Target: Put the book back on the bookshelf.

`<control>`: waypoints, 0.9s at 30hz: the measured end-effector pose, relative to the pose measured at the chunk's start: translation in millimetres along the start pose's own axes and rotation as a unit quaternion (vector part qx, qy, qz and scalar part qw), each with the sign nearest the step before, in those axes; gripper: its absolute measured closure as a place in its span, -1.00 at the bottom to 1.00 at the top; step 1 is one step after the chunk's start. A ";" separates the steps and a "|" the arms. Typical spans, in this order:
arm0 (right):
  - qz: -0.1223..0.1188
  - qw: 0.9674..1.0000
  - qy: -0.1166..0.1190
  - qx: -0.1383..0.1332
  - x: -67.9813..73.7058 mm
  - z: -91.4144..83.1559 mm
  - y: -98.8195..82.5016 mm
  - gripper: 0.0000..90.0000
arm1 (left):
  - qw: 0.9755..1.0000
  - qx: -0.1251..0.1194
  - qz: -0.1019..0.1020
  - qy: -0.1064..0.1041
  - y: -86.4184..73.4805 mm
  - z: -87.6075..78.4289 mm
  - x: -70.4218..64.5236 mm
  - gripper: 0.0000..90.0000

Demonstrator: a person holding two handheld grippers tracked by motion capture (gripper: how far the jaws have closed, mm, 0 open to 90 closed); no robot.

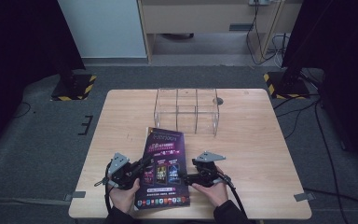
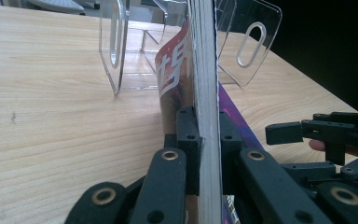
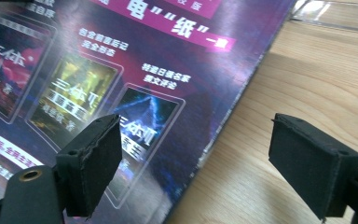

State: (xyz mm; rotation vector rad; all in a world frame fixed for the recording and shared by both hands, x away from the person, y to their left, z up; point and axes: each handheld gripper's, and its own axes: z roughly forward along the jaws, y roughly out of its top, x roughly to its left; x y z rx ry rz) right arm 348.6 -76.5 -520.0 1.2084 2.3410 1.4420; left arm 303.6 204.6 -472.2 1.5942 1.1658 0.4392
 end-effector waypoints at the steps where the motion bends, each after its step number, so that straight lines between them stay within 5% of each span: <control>1: 0.000 1.000 0.004 0.002 0.1 1.2 0.4 -0.62 | 1.000 0.000 0.000 0.000 0.0 0.1 -0.1 0.86; 14: 0.003 0.999 0.029 0.026 1.2 17.8 0.2 -0.62 | 1.000 -0.008 0.009 -0.010 3.2 -1.3 -4.1 0.86; 27: 0.046 0.994 0.088 0.034 0.0 29.1 0.0 -0.55 | 1.000 -0.014 0.010 -0.019 2.3 -1.1 -4.5 0.86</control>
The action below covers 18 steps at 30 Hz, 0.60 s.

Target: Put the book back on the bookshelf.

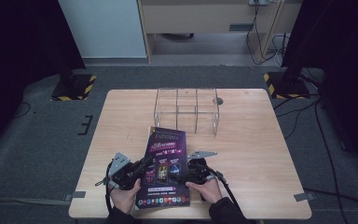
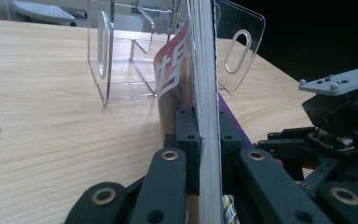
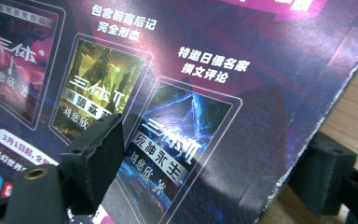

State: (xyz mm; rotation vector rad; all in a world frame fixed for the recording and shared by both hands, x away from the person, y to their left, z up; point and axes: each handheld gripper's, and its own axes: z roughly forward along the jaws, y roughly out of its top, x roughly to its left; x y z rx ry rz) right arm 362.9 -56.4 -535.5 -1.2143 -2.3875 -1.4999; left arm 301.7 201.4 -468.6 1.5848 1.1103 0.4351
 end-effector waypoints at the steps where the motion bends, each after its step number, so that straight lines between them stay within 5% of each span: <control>1: 0.002 1.000 0.002 0.000 -0.9 -0.1 0.1 -0.53 | 1.000 0.000 -0.001 -0.001 -0.1 0.1 0.3 0.86; 8: 0.050 0.998 0.032 -0.014 -7.2 -11.0 1.9 -0.20 | 1.000 -0.005 -0.008 -0.004 -0.7 -0.7 3.6 0.86; 18: 0.051 0.998 0.029 0.002 -7.8 -4.8 1.3 -0.13 | 1.000 -0.006 -0.010 -0.008 -2.9 0.4 4.5 0.86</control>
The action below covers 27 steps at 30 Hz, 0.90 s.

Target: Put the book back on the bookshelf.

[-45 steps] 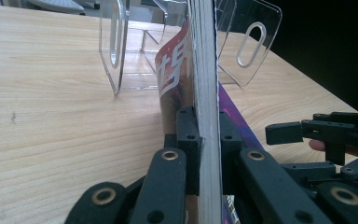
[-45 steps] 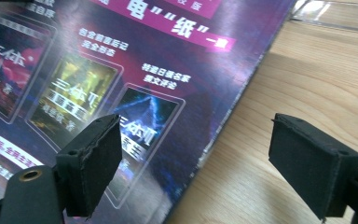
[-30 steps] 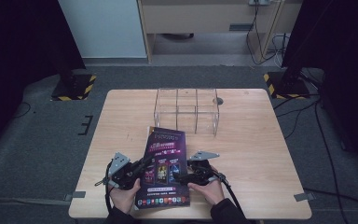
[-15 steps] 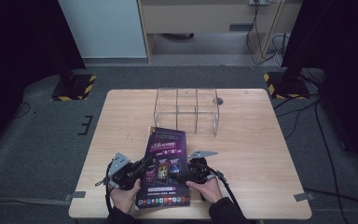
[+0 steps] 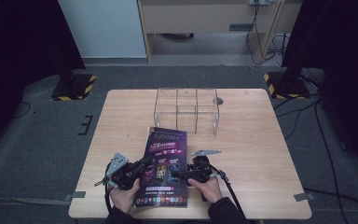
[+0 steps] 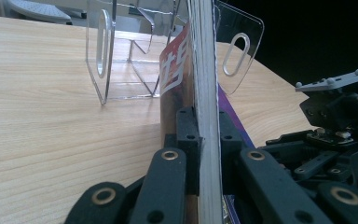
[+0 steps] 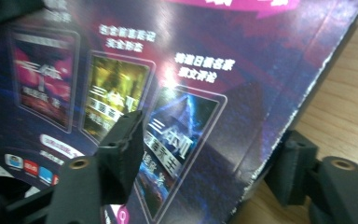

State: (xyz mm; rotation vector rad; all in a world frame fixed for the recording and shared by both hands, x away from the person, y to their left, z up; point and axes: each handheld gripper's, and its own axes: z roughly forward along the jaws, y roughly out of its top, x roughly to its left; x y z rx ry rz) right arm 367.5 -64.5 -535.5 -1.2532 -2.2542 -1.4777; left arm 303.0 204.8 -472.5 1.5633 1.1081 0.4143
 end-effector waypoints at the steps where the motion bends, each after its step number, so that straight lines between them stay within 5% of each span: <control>1: -0.003 1.000 -0.006 0.003 0.4 0.2 -0.1 -0.11 | 1.000 0.000 0.000 -0.001 0.0 0.0 0.2 0.86; 6: 0.018 1.000 0.002 0.010 -0.2 -1.9 0.5 0.11 | 1.000 0.000 -0.003 0.000 -0.6 0.5 1.1 0.86; 11: 0.036 0.999 0.034 -0.006 1.9 -8.8 2.2 0.59 | 1.000 0.004 0.003 0.018 -1.7 2.7 2.0 0.85; 23: 0.022 0.999 0.031 -0.023 14.6 -22.5 2.4 0.72 | 0.999 0.013 -0.001 0.041 -4.4 5.6 10.8 0.82; 27: 0.019 0.999 0.034 -0.029 18.5 -27.2 3.1 0.76 | 0.999 0.017 -0.016 0.046 -5.9 5.4 18.2 0.75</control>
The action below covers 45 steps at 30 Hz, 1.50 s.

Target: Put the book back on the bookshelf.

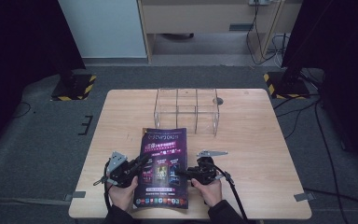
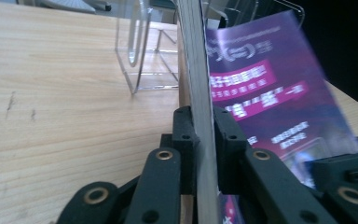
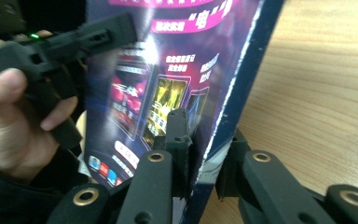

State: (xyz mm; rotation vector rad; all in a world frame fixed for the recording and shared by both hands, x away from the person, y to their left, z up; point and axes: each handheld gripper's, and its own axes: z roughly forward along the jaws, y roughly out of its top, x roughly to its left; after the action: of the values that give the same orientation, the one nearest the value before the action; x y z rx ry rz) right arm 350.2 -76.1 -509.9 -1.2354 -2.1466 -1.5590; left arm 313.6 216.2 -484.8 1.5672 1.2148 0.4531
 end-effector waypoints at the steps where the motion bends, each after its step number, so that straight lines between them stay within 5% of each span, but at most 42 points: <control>1: -0.002 1.000 0.002 -0.004 1.1 -1.2 0.5 0.78 | 1.000 0.003 -0.002 0.002 -0.5 0.5 1.2 0.74; 18: -0.037 0.999 0.017 -0.031 18.9 -21.4 15.4 0.87 | 0.999 -0.002 -0.036 -0.005 -6.1 7.7 15.5 0.00; 27: -0.060 0.997 0.021 -0.053 30.6 -34.1 25.7 0.87 | 0.999 0.008 -0.010 0.042 -10.3 9.5 21.1 -0.34; 37: -0.091 0.992 0.006 -0.089 47.5 -50.8 46.2 0.87 | 0.994 0.059 -0.012 0.091 -19.3 16.9 34.7 -0.44; 45: -0.125 0.982 -0.033 -0.135 57.7 -64.5 64.0 0.87 | 0.986 0.103 0.011 0.129 -24.2 22.2 42.5 -0.49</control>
State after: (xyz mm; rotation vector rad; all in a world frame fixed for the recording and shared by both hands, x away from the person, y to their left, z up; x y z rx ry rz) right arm 341.9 -97.4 -404.7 -1.1401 -2.2630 -1.9959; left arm 337.2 240.3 -526.6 1.7369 1.4823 0.5728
